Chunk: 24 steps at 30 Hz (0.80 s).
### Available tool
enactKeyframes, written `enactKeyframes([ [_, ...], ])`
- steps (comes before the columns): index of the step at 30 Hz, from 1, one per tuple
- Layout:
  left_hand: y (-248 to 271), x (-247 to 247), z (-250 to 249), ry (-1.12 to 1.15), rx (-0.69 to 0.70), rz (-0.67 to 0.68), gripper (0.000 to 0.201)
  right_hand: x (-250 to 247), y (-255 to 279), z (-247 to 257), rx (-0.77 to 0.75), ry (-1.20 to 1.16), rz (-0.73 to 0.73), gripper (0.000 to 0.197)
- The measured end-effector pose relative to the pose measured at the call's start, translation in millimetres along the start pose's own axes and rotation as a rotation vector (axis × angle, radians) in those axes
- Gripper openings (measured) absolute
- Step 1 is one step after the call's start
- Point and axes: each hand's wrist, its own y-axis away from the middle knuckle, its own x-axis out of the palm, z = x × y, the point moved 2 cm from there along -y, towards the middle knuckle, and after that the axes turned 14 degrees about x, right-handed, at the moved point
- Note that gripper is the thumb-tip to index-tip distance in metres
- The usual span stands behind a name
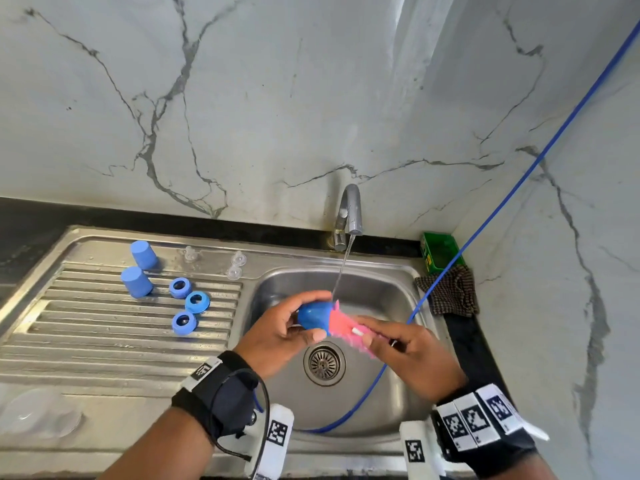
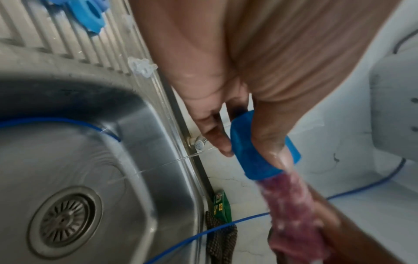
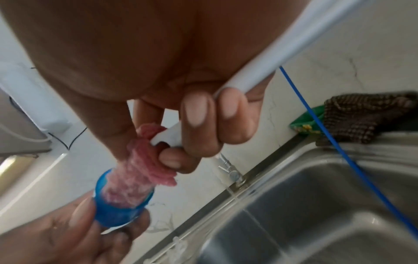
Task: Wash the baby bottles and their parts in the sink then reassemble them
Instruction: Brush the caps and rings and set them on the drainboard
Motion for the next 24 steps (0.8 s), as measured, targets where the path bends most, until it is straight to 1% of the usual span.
enactKeyframes([
  [2, -1.6, 9.7, -4.4, -0.031, 0.024, 0.06, 0.05, 0.4, -0.8, 4.9, 0.003, -0.048, 0.071, 0.03],
  [4, -3.7, 21.0, -7.1, -0.041, 0.037, 0.095, 0.049, 1.4, -0.6, 9.4, 0.043, -0.196, 0.157, 0.031],
  [6, -7.4, 27.6, -9.2, -0.032, 0.046, 0.091, 0.049, 3.7, -2.9, 3.6, 0.17, -0.397, 0.231, 0.038],
  [7, -9.2, 30.5, -10.4, -0.011, 0.048, 0.08, 0.048, 3.2, -3.1, 1.3, 0.216, -0.468, 0.267, 0.038],
  [8, -10.5, 33.7, -11.4, 0.017, 0.05, 0.062, 0.046, 2.1, -3.3, 0.1, 0.21, -0.495, 0.307, 0.034],
  [9, -12.0, 38.6, -11.0, 0.044, 0.05, 0.037, 0.045, 0.0, -3.0, -1.4, 0.157, -0.476, 0.343, 0.032],
  [10, -13.0, 43.0, -10.3, 0.074, 0.043, 0.003, 0.044, -1.7, -2.1, 1.1, 0.071, -0.43, 0.369, 0.035],
  [11, -14.7, 50.5, -7.0, 0.104, 0.018, -0.045, 0.046, -5.0, -1.6, 2.0, -0.014, -0.382, 0.37, 0.037],
  [13, -14.4, 61.4, -2.2, 0.205, -0.074, -0.165, 0.055, -7.3, -6.0, 1.6, -0.118, -0.304, 0.299, 0.038],
  [15, -15.6, 73.8, 6.2, 0.269, -0.202, -0.241, 0.064, -12.2, -11.5, -5.6, -0.167, -0.226, 0.234, 0.033],
  [17, -15.8, 81.3, 14.7, 0.22, -0.343, -0.232, 0.074, -13.3, -13.7, -11.7, -0.164, -0.243, 0.236, 0.027],
  [18, -16.2, 81.8, 16.9, 0.179, -0.377, -0.213, 0.078, -12.7, -15.2, -13.2, -0.148, -0.273, 0.243, 0.025],
  [19, -17.8, 81.2, 18.3, 0.142, -0.373, -0.2, 0.081, -12.0, -16.4, -13.6, -0.126, -0.32, 0.258, 0.024],
  [20, -19.7, 79.5, 19.2, 0.097, -0.333, -0.192, 0.081, -11.0, -18.1, -14.7, -0.093, -0.361, 0.259, 0.024],
  [22, -24.8, 73.7, 16.4, -0.019, -0.202, -0.168, 0.068, -9.2, -24.5, -20.3, 0.038, -0.46, 0.234, 0.025],
  [24, -27.2, 70.3, 12.0, -0.101, -0.083, -0.082, 0.054, -10.0, -32.3, -28.1, 0.222, -0.58, 0.219, 0.024],
])
